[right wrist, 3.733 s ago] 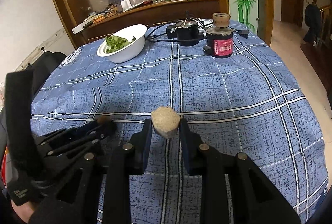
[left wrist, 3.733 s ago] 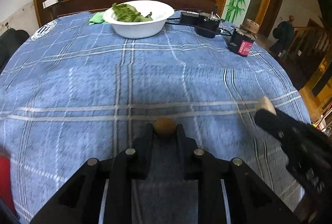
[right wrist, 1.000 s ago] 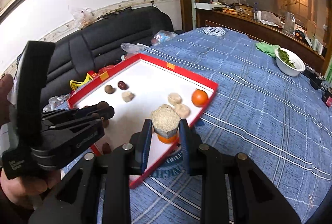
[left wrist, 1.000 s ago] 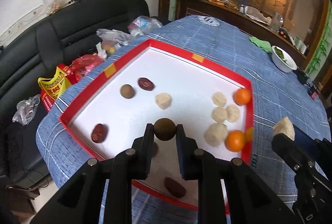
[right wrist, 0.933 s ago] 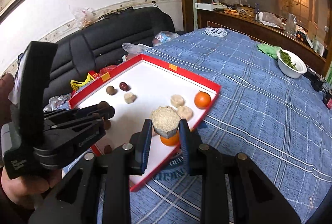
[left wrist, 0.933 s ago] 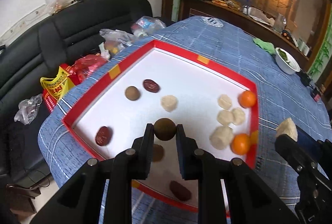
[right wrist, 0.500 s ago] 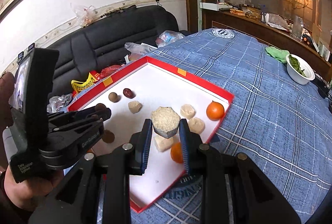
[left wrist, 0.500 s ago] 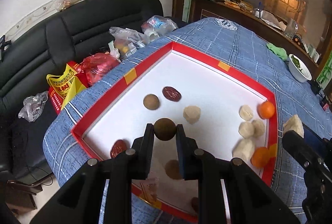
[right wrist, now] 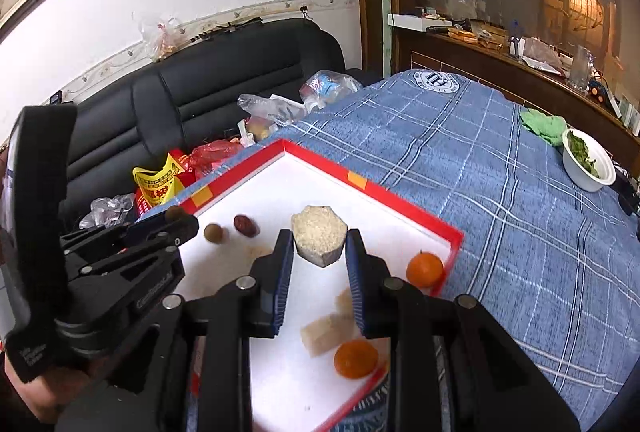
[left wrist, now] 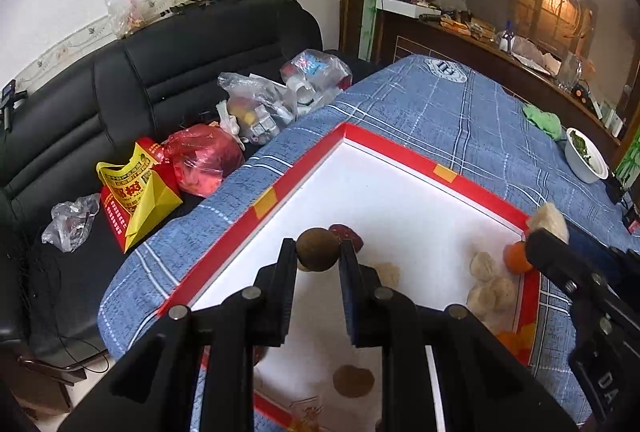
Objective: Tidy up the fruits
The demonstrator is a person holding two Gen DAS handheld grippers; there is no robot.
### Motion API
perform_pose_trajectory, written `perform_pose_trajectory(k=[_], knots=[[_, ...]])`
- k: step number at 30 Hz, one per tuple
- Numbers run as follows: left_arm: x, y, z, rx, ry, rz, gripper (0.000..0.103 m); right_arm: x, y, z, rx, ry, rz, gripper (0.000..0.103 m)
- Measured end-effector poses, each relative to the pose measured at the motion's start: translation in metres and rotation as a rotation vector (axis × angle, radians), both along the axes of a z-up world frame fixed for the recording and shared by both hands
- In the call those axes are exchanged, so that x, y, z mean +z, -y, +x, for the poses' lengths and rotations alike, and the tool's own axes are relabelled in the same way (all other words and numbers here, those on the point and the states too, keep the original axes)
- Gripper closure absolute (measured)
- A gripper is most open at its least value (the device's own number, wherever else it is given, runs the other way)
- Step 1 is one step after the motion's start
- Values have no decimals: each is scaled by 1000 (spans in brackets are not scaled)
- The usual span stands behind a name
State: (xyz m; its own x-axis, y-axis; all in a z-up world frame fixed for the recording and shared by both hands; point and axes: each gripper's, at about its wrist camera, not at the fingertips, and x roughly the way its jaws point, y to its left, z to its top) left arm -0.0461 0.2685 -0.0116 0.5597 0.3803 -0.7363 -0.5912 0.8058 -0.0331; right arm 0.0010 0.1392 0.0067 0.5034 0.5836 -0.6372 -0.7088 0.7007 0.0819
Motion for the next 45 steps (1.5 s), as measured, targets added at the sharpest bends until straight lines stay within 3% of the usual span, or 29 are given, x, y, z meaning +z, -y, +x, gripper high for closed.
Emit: perform_pose_trajectory(k=[14,45], knots=[[-25,17,16,-72,-62,-51,84,-40,-16,35,-49,-73,-77,74],[-32,-2,25,-2,-67,-64,84,-52,-24,62,-57,-102,-112,74]])
